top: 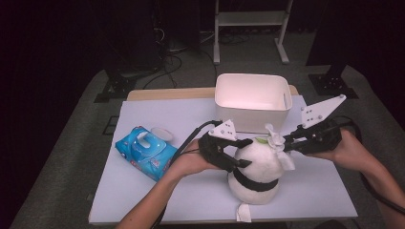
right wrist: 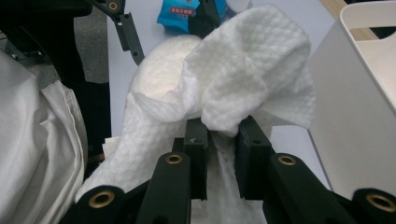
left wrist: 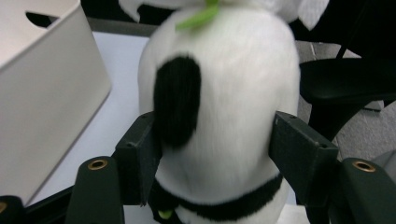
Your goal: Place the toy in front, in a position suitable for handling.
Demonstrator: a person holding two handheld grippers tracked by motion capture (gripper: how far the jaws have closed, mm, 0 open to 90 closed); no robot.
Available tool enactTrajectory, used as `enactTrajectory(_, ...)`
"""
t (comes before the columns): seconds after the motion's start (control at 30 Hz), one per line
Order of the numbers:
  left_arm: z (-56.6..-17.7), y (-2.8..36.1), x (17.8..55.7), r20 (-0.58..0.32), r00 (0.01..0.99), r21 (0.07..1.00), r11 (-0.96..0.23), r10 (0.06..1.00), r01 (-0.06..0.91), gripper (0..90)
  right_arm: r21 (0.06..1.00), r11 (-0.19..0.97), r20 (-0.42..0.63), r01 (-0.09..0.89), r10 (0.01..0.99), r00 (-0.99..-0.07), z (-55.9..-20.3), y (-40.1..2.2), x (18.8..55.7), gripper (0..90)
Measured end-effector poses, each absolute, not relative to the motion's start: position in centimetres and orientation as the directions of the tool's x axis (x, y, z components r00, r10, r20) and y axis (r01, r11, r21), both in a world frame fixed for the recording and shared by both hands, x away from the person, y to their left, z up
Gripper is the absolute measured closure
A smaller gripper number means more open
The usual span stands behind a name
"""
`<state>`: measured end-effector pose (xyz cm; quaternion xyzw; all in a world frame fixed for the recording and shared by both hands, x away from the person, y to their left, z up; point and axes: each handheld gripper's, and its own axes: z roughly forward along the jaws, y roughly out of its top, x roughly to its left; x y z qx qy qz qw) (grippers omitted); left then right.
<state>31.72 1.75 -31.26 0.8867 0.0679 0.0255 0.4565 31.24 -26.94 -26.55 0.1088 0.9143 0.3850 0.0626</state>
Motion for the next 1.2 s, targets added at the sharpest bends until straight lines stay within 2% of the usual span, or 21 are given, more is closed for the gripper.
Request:
enactTrajectory(0.23, -33.0, 1.3, 32.2, -0.082, 0.988, 0.810, -0.569, 0.130, 0.142, 28.7, 0.721, 0.670, -0.009, 0.177, 0.264, -0.965, -27.0, -27.9, 31.0, 76.2)
enactTrajectory(0.37, -32.6, 1.6, 32.3, -0.048, 0.989, 0.837, -0.535, 0.140, 0.116, 45.1, 0.739, 0.651, -0.014, 0.174, 0.273, -0.962, -27.1, -28.0, 30.9, 76.1)
enactTrajectory(0.47, -32.3, 1.8, 32.4, -0.035, 0.989, 0.841, -0.531, 0.145, 0.108, 48.6, 0.760, 0.626, -0.008, 0.173, 0.276, -0.961, -27.0, -28.1, 31.0, 76.2)
enactTrajectory(0.77, -30.7, 3.3, 32.3, 0.003, 0.986, 0.832, -0.547, 0.167, 0.091, 48.9, 0.794, 0.581, 0.018, 0.178, 0.270, -0.963, -27.3, -27.4, 31.6, 76.2)
enactTrajectory(1.2, -30.7, 0.8, 31.9, 0.035, 0.990, 0.801, -0.596, 0.135, 0.053, 47.1, 0.743, 0.655, -0.040, 0.137, 0.248, -0.968, -25.6, -25.6, 31.4, 76.2)
